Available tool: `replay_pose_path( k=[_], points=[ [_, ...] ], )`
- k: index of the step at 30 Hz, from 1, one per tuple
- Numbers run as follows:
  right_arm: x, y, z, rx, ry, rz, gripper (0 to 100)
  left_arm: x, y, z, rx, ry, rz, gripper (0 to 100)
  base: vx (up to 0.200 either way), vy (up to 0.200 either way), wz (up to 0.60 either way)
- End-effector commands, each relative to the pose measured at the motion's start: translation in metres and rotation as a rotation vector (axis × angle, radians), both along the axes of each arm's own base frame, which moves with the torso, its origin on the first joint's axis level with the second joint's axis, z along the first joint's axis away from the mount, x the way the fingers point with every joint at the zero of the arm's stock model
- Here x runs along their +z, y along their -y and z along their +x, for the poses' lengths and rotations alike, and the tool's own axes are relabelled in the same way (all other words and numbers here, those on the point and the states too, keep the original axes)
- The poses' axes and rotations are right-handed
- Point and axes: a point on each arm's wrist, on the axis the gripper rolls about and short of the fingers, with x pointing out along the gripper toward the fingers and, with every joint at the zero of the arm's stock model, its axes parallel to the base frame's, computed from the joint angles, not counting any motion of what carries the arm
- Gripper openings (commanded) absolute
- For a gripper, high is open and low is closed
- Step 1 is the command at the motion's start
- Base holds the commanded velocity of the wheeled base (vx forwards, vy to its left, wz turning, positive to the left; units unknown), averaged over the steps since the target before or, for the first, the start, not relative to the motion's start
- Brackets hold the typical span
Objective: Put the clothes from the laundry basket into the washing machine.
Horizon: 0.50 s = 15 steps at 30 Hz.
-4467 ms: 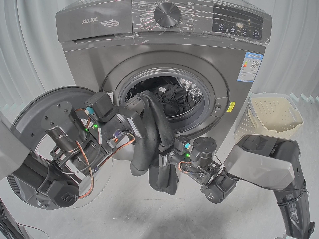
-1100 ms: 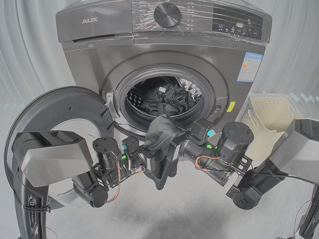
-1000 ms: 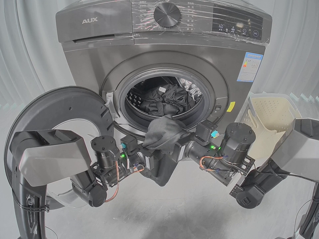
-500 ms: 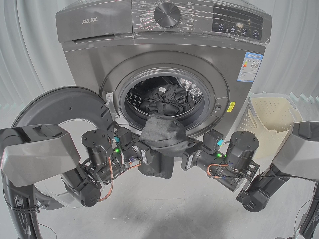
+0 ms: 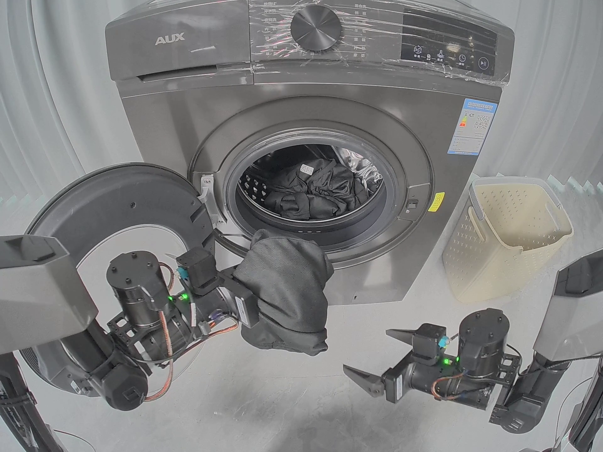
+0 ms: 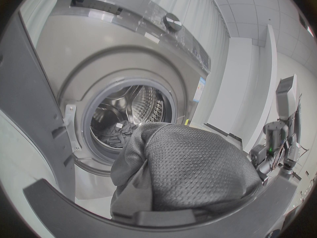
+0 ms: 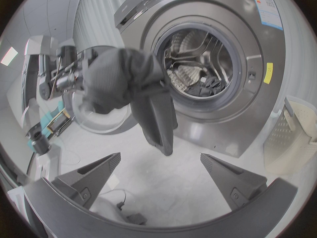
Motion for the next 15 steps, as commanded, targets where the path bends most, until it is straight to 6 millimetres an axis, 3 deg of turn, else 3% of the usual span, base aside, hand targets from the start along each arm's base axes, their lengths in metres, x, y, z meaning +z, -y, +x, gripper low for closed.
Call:
replay_pose_path(
  k=[1,4,6,11,15],
  points=[
    [-0.007,0.017,-0.025,0.048,-0.069,-0.058,100,0.029,-0.013,-0.025,-0.007,0.063,-0.037,0,0.000,0.000,0.00],
    [-0.004,0.020,-0.022,0.023,-0.044,-0.031,100,0.035,-0.010,-0.030,-0.017,0.080,-0.047,0,0.000,0.000,0.00],
    [0.003,0.022,-0.010,-0.021,0.004,0.010,100,0.035,-0.012,-0.032,-0.015,0.074,-0.052,0,0.000,0.000,0.00],
    [0.012,0.025,0.010,-0.106,0.056,0.054,100,0.029,-0.018,-0.028,0.014,0.053,-0.042,0,0.000,0.000,0.00],
    [0.012,0.040,0.025,-0.205,0.059,0.068,100,0.015,-0.016,-0.036,0.031,-0.007,-0.010,0,0.000,0.000,0.00]
  ],
)
